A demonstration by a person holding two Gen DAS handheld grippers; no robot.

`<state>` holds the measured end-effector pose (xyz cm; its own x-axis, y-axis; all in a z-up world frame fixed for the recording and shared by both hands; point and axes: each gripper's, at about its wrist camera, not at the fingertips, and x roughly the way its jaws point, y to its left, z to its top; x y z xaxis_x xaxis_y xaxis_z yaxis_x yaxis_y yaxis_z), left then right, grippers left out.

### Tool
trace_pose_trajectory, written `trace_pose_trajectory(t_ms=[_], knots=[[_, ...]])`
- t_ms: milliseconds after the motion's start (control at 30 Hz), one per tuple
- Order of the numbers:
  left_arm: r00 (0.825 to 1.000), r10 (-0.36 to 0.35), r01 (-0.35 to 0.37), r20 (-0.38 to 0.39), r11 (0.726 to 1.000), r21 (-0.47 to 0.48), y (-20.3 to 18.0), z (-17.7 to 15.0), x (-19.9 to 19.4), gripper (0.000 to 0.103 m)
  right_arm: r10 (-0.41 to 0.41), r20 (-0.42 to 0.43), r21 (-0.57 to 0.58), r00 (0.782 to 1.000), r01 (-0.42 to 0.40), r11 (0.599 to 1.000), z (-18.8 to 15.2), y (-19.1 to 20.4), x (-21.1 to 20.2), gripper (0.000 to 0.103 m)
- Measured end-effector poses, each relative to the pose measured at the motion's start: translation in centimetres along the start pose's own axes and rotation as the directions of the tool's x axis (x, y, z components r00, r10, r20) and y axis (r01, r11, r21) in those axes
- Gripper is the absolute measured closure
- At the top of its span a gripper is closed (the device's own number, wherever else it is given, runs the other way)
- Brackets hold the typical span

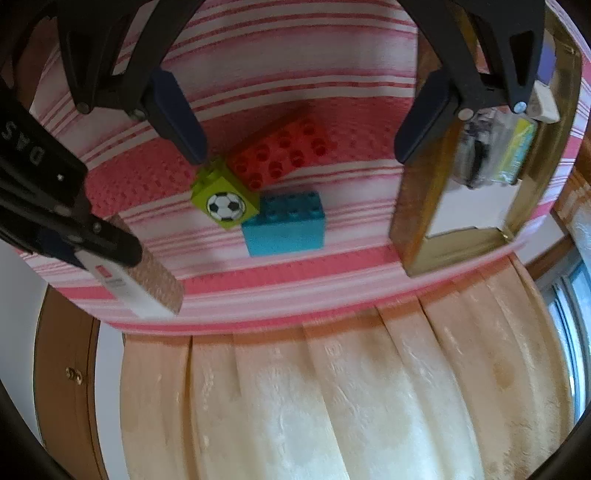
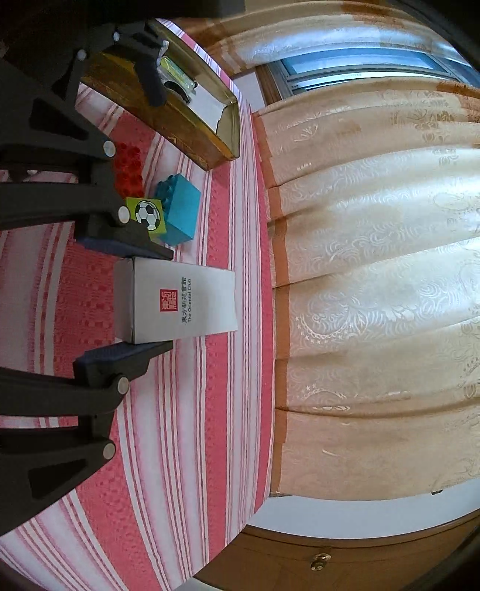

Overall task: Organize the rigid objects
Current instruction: 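Grasp the large red brick with the left gripper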

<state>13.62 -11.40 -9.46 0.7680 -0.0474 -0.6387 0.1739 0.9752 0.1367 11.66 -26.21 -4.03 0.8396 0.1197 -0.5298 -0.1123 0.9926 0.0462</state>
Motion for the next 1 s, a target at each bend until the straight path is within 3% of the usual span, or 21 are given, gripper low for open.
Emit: trace_pose_trajectory(t_ms=[200, 267, 400, 467, 567, 767, 1000], knots=[[0.994, -0.051, 0.051, -0.095, 0.999, -0.005, -0.2, 0.4, 2.2, 0.002, 0.008, 0.002, 0.005, 1.000, -0.008, 1.000, 0.0, -0.2, 0.1, 0.060], [0.992, -0.056, 0.054, -0.112, 0.998, -0.019, -0.1, 0.5, 2.7, 0.009, 0.011, 0.003, 0.004, 1.000, -0.011, 1.000, 0.0, -0.2, 0.1, 0.060], [0.987, -0.083, 0.080, -0.140, 0.996, -0.029, -0.1, 0.6, 3.4, 0.013, 0.015, 0.002, 0.003, 1.000, -0.015, 1.000, 0.0, -0.3, 0.1, 0.060], [0.984, -0.100, 0.095, -0.150, 0.995, -0.037, 0.0, 0.6, 3.6, 0.022, 0.015, 0.003, 0.001, 1.000, -0.015, 1.000, 0.0, -0.2, 0.0, 0.060], [0.981, -0.129, 0.126, -0.144, 0.992, -0.032, -0.2, 0.5, 3.4, 0.032, 0.017, 0.004, 0.001, 1.000, -0.017, 1.000, 0.0, -0.2, 0.0, 0.060], [0.981, -0.137, 0.136, -0.139, 0.991, -0.017, -0.4, 0.5, 3.3, 0.033, 0.015, 0.013, 0.002, 1.000, -0.015, 1.000, 0.0, -0.1, -0.1, 0.060], [0.994, -0.091, 0.091, -0.057, 0.996, 0.001, -0.4, 0.5, 1.7, 0.033, 0.013, 0.049, 0.010, 0.999, -0.013, 1.000, 0.0, -0.2, -0.8, 0.060]])
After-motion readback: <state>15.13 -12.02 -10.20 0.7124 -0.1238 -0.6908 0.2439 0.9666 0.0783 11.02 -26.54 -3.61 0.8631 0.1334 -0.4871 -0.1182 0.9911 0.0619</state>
